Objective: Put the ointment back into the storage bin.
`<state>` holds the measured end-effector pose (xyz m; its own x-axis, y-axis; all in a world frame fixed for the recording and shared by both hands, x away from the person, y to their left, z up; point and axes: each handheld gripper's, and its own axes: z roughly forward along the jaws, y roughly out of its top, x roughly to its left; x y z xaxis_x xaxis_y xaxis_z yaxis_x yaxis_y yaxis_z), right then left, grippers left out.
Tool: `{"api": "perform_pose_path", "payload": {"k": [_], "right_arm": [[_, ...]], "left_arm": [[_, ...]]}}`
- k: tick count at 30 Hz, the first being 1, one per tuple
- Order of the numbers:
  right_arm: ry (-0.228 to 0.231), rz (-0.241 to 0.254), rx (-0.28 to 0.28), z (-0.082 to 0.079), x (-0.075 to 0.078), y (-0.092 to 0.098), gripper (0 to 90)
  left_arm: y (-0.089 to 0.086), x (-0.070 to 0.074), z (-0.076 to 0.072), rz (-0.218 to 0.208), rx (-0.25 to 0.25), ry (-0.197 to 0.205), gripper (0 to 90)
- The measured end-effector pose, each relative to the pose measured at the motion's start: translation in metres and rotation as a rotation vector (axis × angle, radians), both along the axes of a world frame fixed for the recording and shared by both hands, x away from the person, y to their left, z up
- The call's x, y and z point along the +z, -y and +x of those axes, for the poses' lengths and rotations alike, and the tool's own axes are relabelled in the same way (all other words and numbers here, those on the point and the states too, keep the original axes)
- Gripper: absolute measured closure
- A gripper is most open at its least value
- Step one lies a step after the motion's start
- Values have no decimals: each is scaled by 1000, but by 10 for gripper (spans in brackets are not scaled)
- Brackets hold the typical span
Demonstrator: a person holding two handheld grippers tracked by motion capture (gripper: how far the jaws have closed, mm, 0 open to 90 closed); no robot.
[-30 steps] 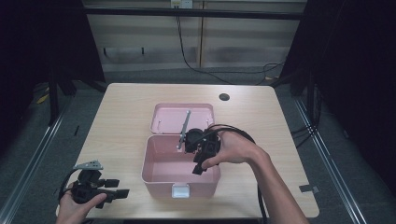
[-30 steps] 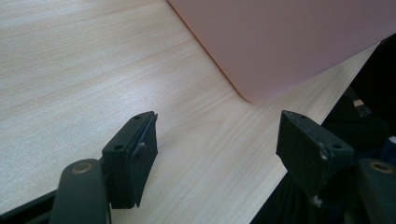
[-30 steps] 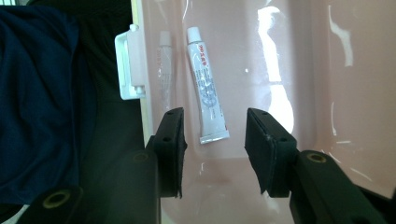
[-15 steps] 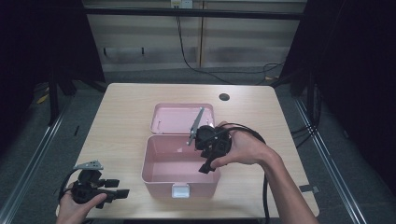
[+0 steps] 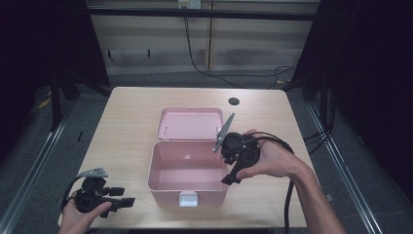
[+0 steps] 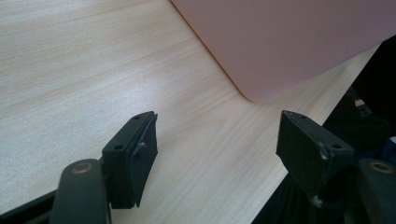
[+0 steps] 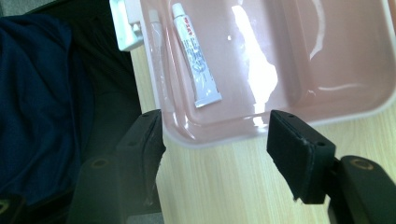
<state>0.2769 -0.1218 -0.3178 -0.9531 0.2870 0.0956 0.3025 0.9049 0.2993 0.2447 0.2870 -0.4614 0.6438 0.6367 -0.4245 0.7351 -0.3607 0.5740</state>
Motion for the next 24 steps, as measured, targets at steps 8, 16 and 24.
{"api": "perform_pose_path", "payload": {"k": [8, 16, 24], "right_arm": [[-5, -2, -38, -6, -1, 19, 366], [7, 4, -62, -10, -7, 38, 379], [9, 2, -89, -13, -19, 55, 388]], "left_arm": [[0, 0, 0, 1, 2, 0, 290], [0, 0, 0, 1, 3, -1, 289], [0, 0, 0, -1, 4, 1, 289]]}}
